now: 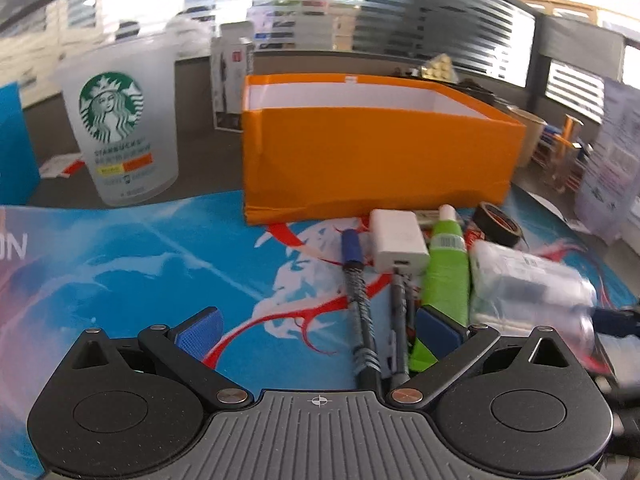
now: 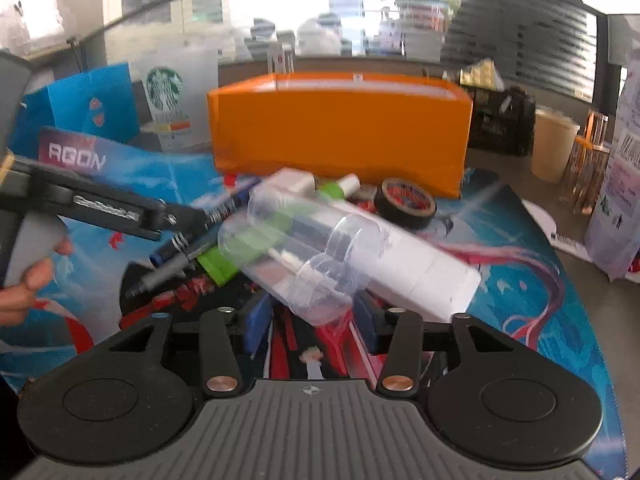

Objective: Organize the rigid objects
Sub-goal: 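Lower left tool toward blue marker while right tool approaches clear heart-shaped container, then close left gripper on blue marker while right gripper closes on clear container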

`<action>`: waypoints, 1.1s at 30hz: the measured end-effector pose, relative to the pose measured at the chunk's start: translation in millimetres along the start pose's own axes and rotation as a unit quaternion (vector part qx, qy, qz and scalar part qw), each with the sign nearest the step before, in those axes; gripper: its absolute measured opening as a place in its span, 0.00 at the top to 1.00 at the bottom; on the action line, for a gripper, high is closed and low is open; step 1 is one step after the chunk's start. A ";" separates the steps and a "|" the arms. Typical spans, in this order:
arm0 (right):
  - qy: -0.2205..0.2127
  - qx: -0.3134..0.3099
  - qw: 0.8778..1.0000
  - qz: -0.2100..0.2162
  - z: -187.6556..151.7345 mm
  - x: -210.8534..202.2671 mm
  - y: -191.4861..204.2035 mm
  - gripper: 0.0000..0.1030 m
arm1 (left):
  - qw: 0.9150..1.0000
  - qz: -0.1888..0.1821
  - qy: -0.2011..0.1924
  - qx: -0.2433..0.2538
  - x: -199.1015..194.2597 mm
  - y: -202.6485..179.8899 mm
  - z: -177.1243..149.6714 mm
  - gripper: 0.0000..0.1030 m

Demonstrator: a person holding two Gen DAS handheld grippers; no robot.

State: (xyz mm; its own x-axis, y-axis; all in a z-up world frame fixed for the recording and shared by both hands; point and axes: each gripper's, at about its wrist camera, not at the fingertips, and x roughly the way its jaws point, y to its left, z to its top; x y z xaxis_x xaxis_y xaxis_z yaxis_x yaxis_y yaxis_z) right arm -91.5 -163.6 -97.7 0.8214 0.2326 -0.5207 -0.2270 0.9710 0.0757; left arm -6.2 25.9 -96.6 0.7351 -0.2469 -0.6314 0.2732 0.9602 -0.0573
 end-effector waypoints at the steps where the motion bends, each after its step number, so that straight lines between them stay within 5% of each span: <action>1: -0.007 -0.004 1.000 -0.002 2.0 -1.0 2.1 0.26 | 1.000 -0.001 -0.004 -0.006 0.6 2.6 2.0 0.01; 16: 0.005 0.022 1.000 0.011 13.0 20.1 5.6 0.24 | 1.000 -0.016 0.019 -0.016 32.6 13.5 5.6 0.03; 23: 0.003 0.025 1.000 0.017 13.1 21.8 5.0 0.25 | 1.000 0.018 0.003 0.001 31.2 19.4 4.8 0.36; 30: 0.003 0.001 1.000 0.012 12.8 25.1 12.7 0.27 | 0.999 0.006 -0.002 0.037 29.5 3.8 0.7 0.41; 33: -0.001 -0.015 1.000 0.010 13.7 25.3 17.1 0.32 | 0.999 0.010 -0.015 0.042 30.8 1.0 -0.8 0.56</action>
State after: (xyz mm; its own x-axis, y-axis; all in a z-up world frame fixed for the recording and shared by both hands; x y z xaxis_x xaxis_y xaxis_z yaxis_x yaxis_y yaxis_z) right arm -67.4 -140.4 -97.9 0.8181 0.2517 -0.5171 -0.2588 0.9641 0.0600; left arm 16.2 19.4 -116.7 0.7591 -0.2321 -0.6081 0.3076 0.9513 0.0209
